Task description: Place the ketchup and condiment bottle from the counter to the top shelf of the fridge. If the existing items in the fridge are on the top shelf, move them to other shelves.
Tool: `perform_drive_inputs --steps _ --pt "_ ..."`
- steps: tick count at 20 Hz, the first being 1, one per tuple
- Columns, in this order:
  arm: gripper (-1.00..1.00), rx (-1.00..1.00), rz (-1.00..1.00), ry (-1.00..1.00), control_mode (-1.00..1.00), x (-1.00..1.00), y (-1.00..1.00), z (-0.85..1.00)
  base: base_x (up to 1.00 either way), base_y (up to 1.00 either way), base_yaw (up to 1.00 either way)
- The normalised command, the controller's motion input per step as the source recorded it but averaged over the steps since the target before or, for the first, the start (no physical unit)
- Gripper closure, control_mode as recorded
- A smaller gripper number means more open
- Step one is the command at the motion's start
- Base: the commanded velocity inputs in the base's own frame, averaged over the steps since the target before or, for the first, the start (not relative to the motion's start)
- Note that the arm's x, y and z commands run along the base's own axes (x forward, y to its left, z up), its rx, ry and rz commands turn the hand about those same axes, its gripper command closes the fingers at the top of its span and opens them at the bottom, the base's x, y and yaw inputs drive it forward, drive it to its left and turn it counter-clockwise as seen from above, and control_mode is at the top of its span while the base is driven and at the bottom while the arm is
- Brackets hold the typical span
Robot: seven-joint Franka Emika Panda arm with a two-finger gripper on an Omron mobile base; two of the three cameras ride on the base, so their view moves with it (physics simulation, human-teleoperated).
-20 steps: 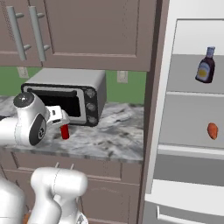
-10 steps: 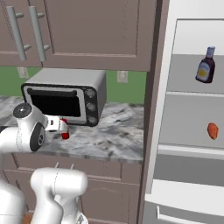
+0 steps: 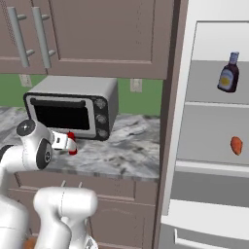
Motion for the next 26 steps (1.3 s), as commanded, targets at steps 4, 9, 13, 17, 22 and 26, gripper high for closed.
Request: perform_drive_inputs --steps 4,9,13,17,22,26 --pt "-1.00 0.06 -0.07 0.00 -1.00 0.31 0.05 -0.29 0.00 0.00 0.00" --pt "-1.00 0.08 -0.05 0.00 -1.00 0.30 0.11 -0.24 0.00 0.00 0.00" --pt "-1.00 0.06 -0.01 0.00 -1.00 0.27 0.14 -0.18 0.00 0.00 0.00" --pt "-1.00 0.00 0.00 0.00 -1.00 0.31 0.16 -0.11 0.00 0.00 0.00" --pt "-1.00 0.00 -0.01 0.00 -1.00 0.31 0.01 -0.12 0.00 0.00 0.00" --pt "-1.00 0.00 -0.01 0.00 -1.00 0.31 0.00 -0.02 0.00 0.00 0.00"
